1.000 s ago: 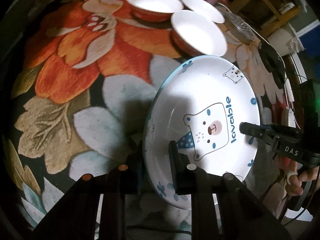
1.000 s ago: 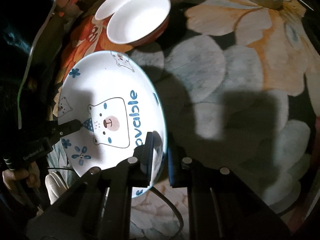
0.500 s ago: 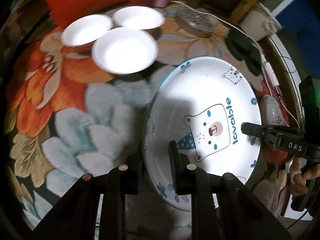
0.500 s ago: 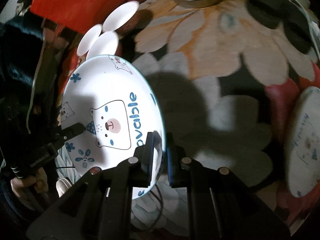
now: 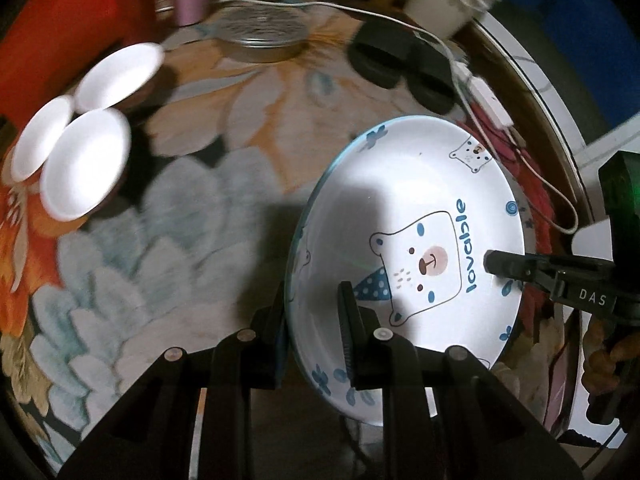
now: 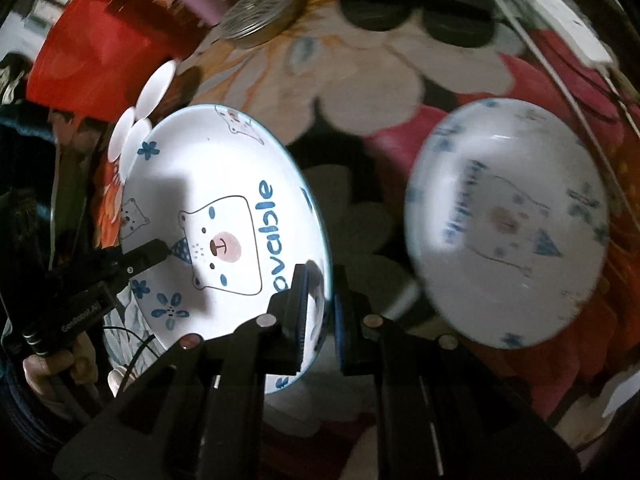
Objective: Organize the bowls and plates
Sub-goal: 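Lift the bear plate and carry it over the plate stack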
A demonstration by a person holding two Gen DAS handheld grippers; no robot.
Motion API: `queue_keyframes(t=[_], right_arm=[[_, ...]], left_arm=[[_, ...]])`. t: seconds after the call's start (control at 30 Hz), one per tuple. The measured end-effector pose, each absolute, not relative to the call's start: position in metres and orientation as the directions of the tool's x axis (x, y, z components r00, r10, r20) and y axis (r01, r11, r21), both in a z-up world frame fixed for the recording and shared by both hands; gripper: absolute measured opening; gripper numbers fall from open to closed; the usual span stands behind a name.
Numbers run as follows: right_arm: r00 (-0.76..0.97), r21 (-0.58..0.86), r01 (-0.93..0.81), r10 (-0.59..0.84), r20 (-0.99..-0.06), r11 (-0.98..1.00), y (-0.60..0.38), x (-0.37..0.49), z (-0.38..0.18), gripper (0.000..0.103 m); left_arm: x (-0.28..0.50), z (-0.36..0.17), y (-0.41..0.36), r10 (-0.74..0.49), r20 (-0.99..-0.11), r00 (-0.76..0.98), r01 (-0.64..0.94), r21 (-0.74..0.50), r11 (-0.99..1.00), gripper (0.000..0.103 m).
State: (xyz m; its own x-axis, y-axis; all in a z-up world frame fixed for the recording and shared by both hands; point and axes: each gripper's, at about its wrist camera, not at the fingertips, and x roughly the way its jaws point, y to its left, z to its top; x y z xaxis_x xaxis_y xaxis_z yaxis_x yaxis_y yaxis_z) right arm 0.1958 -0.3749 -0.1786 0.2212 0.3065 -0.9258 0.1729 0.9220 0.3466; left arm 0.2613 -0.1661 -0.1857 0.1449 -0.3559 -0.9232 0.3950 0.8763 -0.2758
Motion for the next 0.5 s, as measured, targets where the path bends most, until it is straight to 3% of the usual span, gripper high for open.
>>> queue_keyframes(t=[0.5], right_arm=[[0.258,0.316,0.331,0.237,-0.937,0.889,-0.476,0.160,-0.175,0.012]], left_arm=[[0.258,-0.189,-0.292,-0.374,-0.924,0.081,0.538,-0.275,0.797,0.022]])
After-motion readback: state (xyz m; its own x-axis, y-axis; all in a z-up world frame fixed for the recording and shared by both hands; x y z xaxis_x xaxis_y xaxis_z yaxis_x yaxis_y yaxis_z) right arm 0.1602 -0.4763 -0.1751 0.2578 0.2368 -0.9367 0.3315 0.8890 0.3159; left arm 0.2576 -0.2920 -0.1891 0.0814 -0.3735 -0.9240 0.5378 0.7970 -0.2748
